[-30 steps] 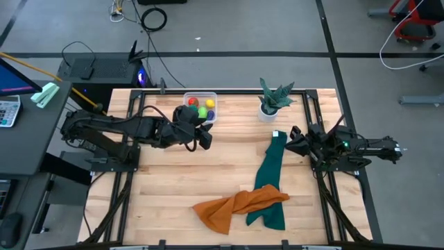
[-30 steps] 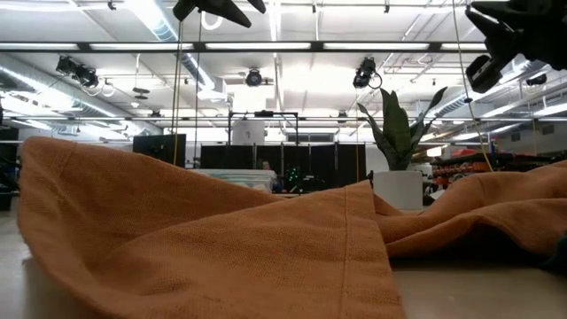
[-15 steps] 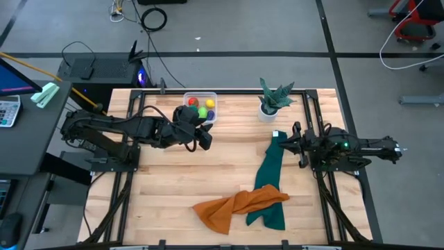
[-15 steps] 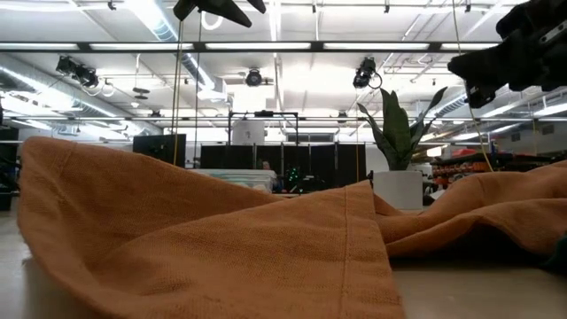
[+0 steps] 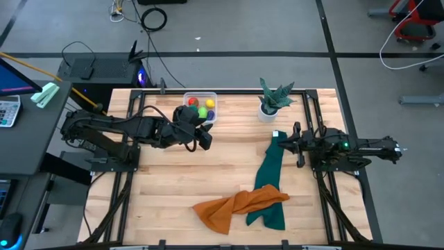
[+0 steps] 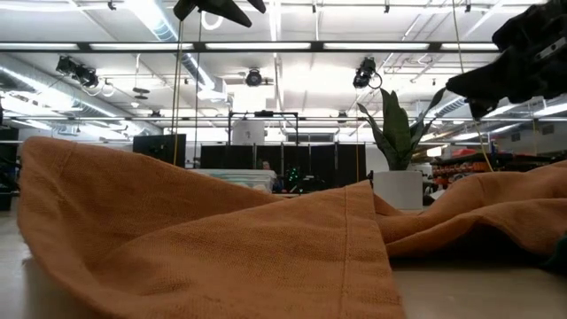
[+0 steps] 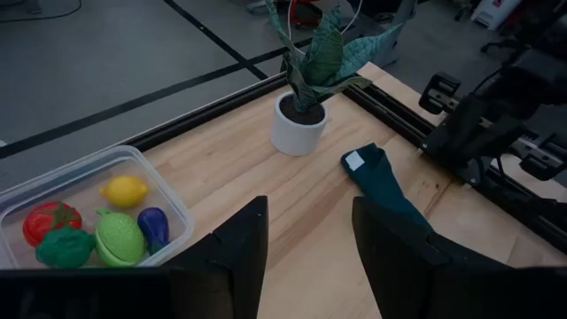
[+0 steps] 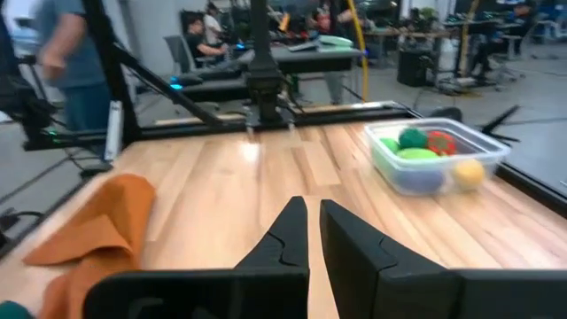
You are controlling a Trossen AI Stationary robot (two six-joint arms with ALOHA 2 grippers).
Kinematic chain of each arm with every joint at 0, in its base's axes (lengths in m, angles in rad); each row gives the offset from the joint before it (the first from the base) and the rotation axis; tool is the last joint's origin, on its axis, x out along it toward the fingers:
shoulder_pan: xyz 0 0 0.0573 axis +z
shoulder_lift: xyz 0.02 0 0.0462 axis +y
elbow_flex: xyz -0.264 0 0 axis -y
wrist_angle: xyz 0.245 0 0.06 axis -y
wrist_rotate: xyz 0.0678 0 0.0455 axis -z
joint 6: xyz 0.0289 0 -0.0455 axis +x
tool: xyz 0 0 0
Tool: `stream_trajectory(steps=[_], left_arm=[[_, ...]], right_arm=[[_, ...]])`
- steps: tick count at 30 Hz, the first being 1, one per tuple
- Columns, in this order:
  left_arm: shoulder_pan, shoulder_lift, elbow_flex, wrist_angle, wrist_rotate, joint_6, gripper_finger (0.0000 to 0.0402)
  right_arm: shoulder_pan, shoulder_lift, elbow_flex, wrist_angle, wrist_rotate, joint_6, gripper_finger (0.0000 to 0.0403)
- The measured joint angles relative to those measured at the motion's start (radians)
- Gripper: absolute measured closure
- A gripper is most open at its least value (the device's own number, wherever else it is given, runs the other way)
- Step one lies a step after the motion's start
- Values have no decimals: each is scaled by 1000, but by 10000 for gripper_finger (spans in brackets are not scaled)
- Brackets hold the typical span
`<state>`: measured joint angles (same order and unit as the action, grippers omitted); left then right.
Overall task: Pick and placing Produce into tupperware
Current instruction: Return to Home Position
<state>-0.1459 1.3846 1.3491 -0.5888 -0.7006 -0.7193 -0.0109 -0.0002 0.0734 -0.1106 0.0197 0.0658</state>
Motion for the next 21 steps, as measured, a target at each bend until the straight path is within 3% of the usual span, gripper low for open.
stream_trajectory(steps=[9, 14, 21], left_arm=[[-7, -14, 0, -4, -4, 1, 230], [-10, -96, 0, -41, -17, 33, 230], [-27, -222, 0, -83, -118, 102, 230]], right_arm=[[0, 0, 0, -2, 19, 49, 403], [0, 0, 0, -5, 19, 66, 403], [0, 0, 0, -4, 19, 64, 403]])
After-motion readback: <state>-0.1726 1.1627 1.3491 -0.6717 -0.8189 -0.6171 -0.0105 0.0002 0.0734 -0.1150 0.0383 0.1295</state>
